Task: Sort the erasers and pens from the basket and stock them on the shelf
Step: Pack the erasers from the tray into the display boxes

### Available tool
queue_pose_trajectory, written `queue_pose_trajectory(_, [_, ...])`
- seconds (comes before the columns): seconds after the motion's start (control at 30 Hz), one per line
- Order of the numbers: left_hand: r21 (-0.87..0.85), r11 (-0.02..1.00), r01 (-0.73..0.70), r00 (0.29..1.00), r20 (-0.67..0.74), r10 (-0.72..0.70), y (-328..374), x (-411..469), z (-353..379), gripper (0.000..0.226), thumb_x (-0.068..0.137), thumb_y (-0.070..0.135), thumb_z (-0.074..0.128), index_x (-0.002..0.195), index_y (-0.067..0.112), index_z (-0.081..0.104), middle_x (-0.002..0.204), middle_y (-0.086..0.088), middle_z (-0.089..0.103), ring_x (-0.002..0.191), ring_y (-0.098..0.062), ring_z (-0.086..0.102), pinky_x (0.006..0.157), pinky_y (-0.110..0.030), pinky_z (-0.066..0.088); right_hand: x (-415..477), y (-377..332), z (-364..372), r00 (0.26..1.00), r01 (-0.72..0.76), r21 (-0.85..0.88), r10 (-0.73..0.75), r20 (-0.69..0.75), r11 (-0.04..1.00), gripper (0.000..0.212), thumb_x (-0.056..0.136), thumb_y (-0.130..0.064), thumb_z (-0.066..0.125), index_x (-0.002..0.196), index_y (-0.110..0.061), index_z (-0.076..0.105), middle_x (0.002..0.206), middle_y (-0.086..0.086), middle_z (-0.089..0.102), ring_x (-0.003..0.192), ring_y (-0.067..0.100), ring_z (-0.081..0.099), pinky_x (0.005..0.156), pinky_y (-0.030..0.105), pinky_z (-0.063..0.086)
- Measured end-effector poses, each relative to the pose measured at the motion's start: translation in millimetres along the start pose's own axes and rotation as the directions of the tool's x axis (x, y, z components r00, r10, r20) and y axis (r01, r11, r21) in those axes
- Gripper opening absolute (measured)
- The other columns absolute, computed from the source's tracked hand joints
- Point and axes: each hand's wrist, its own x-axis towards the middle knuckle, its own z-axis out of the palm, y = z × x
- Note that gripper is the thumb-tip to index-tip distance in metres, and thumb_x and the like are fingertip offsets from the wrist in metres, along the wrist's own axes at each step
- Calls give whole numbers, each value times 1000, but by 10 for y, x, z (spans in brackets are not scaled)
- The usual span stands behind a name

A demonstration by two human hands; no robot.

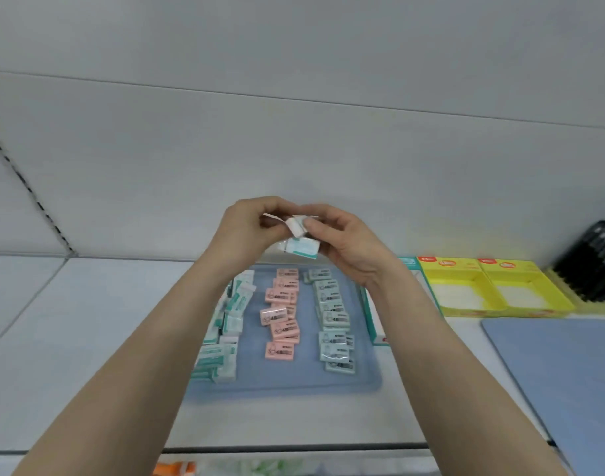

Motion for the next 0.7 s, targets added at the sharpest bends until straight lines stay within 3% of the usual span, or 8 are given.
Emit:
queue_pose_trajectory(0.07, [0, 1000, 17, 1000, -7, -17, 4, 54, 237, 26, 80, 5, 74, 101, 21, 73, 90, -1, 71, 77, -9, 66, 78, -17, 52, -174, -47, -323, 976, 13, -33, -20, -218, 999, 13, 89, 0, 62, 97, -9, 68, 83, 7, 66, 74, 17, 61, 70, 20, 55])
queue_pose_trajectory(0.13, [5, 999, 51, 998, -46, -51, -27, 75, 406, 25, 80, 5, 75, 99, 21, 73, 87, 1, 70, 77, -8, 66, 78, -13, 50, -390, -31, -727, 902, -14, -265, -102, -420, 964, 17, 88, 1, 65, 87, -15, 70, 75, 4, 63, 69, 16, 58, 66, 18, 54])
queue_pose_trajectory(0.2, [14, 996, 92, 994, -58, -91, -60, 69, 513, 21, 80, 6, 74, 97, 19, 75, 87, 1, 71, 78, -9, 66, 73, -8, 48, -581, 37, -1096, 846, -159, -537, -166, -506, 828, 23, 84, 1, 67, 84, -20, 72, 70, 0, 62, 68, 18, 60, 69, 27, 53])
queue_pose_trajectory(0.3, [25, 992, 126, 990, -61, -125, -50, 63, 617, 20, 81, 7, 74, 97, 19, 75, 88, 2, 72, 81, -11, 68, 70, -4, 45, -695, 167, -1245, 879, -350, -745, -77, -471, 568, 24, 75, -3, 73, 87, -25, 72, 73, -5, 59, 71, 16, 57, 67, 26, 43])
queue_pose_trajectory(0.43, [33, 991, 127, 990, -70, -125, -8, 44, 660, 19, 82, 8, 73, 98, 18, 75, 89, 1, 72, 83, -13, 68, 71, -3, 45, -621, 306, -1074, 913, -303, -770, -60, -404, 562, 22, 79, -6, 72, 94, -22, 71, 88, -2, 63, 71, 16, 63, 69, 26, 53])
queue_pose_trajectory(0.5, [37, 990, 138, 988, -77, -135, -12, 14, 655, 19, 82, 8, 73, 99, 18, 75, 89, 1, 72, 82, -12, 68, 69, -3, 45, -597, 369, -1047, 914, -304, -858, -126, -385, 413, 20, 83, -14, 71, 99, -24, 72, 96, -3, 69, 76, 19, 65, 77, 32, 54])
queue_pose_trajectory(0.57, [40, 989, 142, 988, -73, -139, -31, -18, 668, 19, 82, 8, 73, 98, 18, 75, 89, 2, 71, 82, -12, 68, 68, -3, 44, -599, 424, -1055, 920, -294, -912, -176, -351, 285, 20, 83, -21, 71, 103, -27, 73, 105, -3, 72, 92, 23, 65, 80, 29, 47])
queue_pose_trajectory(0.7, [35, 987, 160, 985, -74, -157, -70, -81, 731, 18, 82, 8, 73, 97, 19, 75, 87, 4, 71, 77, -8, 67, 68, -4, 45, -593, 501, -1058, 936, -267, -942, -177, -303, 203, 24, 83, -29, 70, 107, -30, 71, 111, -1, 70, 98, 20, 64, 79, 27, 43])
